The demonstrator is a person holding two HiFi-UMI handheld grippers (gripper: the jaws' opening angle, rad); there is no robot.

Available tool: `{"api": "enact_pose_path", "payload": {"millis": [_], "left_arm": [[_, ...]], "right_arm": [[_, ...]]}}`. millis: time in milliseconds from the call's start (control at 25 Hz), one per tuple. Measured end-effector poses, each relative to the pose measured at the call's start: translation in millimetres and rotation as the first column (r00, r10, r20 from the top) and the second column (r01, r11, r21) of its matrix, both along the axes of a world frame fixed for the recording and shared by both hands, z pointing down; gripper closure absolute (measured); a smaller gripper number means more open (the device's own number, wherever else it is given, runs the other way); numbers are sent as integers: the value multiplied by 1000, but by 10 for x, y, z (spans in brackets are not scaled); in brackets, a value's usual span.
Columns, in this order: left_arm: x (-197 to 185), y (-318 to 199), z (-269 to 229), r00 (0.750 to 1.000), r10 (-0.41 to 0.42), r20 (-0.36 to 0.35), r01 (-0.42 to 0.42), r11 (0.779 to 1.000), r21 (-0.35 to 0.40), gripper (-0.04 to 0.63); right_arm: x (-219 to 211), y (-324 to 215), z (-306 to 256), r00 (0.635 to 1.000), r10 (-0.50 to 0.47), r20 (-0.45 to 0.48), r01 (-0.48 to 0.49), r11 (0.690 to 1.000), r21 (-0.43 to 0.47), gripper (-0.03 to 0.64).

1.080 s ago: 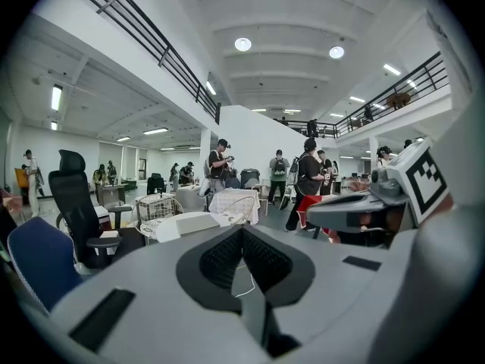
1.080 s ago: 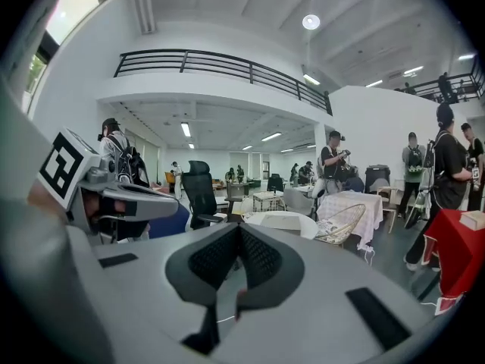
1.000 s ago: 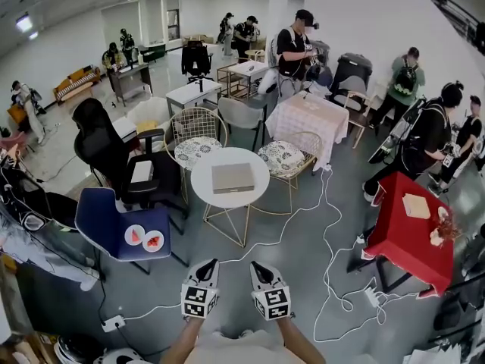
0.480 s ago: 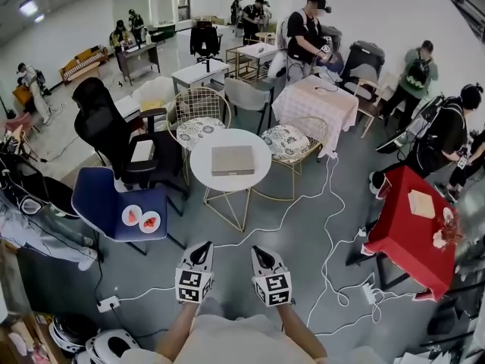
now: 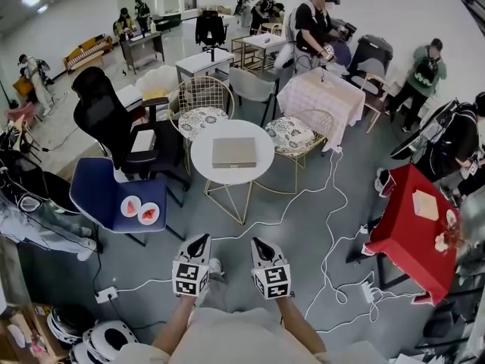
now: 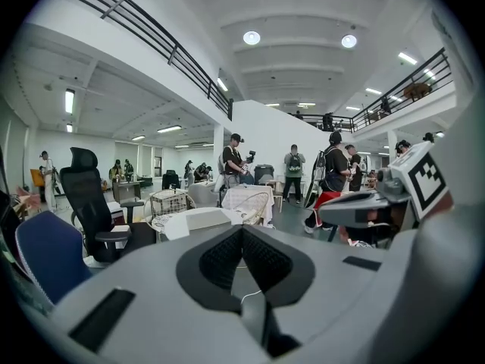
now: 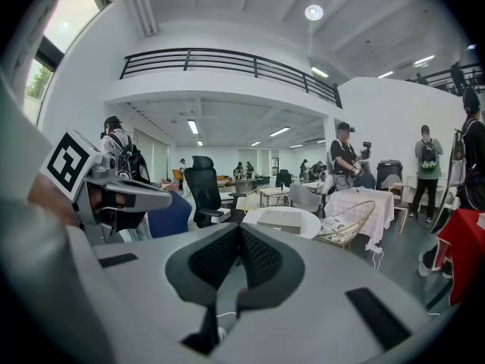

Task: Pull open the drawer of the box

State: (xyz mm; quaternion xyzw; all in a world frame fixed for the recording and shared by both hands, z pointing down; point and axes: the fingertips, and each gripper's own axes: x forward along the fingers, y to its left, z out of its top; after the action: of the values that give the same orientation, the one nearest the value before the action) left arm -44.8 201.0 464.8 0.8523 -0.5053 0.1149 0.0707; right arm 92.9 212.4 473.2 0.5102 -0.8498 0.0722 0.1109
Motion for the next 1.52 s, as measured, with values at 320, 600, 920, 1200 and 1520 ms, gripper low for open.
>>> {"api": "enact_pose_path", "payload": {"millis": [320, 600, 920, 1200, 1520], "left_arm": [[15, -412, 70, 1000, 6, -15, -6, 1000, -3, 583], [-31, -1099, 143, 999, 26, -33, -27, 1000, -4, 583], [-248, -2089, 138, 998, 48, -41, -49, 999, -17, 583], [-440, -3046, 20, 996, 80, -34, -80, 997, -14, 583], [-546, -3949, -98, 992, 127, -18, -127, 992, 0, 583]], "right_arm": [[37, -377, 64, 1000, 16, -18, -16, 1000, -6, 601], [-50, -994, 148, 999, 28, -38, -29, 999, -21, 601], [-329, -1970, 145, 998, 36, -52, -38, 999, -34, 601], [-572, -2925, 19, 997, 50, -58, -52, 998, -27, 601], [-612, -3883, -101, 992, 92, -87, -94, 996, -12, 601]]}}
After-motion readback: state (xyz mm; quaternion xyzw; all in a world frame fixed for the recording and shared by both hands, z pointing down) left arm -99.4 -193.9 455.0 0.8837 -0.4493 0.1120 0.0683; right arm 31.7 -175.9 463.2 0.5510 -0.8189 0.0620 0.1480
